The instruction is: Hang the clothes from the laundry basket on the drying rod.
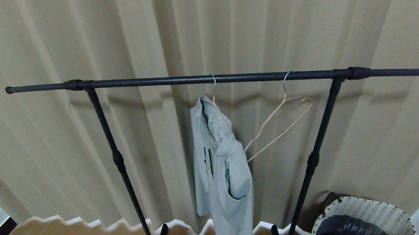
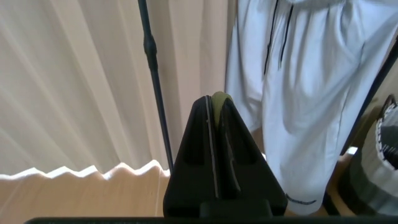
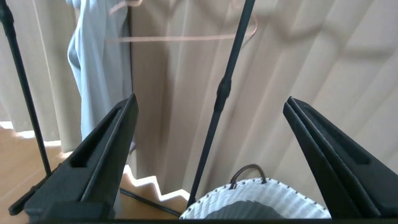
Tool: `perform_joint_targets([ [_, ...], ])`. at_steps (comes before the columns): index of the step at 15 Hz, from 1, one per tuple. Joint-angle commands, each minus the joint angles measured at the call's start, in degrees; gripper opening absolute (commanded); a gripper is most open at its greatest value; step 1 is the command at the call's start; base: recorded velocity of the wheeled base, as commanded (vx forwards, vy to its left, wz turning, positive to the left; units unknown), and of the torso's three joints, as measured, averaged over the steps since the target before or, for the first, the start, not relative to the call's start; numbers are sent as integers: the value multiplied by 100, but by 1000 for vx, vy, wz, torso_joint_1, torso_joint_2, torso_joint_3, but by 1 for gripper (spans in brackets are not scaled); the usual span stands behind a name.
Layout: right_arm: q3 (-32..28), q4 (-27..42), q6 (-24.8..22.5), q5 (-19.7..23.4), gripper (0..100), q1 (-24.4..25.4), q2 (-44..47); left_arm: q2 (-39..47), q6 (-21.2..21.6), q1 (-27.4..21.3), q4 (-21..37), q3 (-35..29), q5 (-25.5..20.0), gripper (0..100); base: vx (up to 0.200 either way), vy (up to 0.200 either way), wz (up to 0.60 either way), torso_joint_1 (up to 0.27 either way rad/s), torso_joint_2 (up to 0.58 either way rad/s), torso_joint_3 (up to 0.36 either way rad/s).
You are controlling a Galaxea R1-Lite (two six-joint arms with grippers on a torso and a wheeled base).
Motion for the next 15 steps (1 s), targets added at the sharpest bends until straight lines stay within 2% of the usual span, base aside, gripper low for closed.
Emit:
perform_joint_targets([
  [1, 0, -4, -4, 8, 100, 1, -5, 15, 0, 0, -2, 1, -2, 0, 0, 0, 0, 246, -549, -310],
  [4, 0, -4, -4, 0, 100, 1, -5, 15, 17, 0, -2, 1, 7, 0, 0, 0, 0, 238, -562, -318],
  [6, 0, -4, -4, 0, 100, 1, -5, 15, 17, 9, -2, 1, 7, 0, 0, 200, 0, 112, -234, -142],
  [14, 0, -4, -12, 8, 100, 1, -5, 15, 9, 9, -2, 1, 7, 0, 0, 200, 0, 17, -25, -14],
  [15, 0, -4, -39, 8, 100, 1, -5, 6, -9, 9, -2, 1, 7, 0, 0, 0, 0, 0, 0, 0],
])
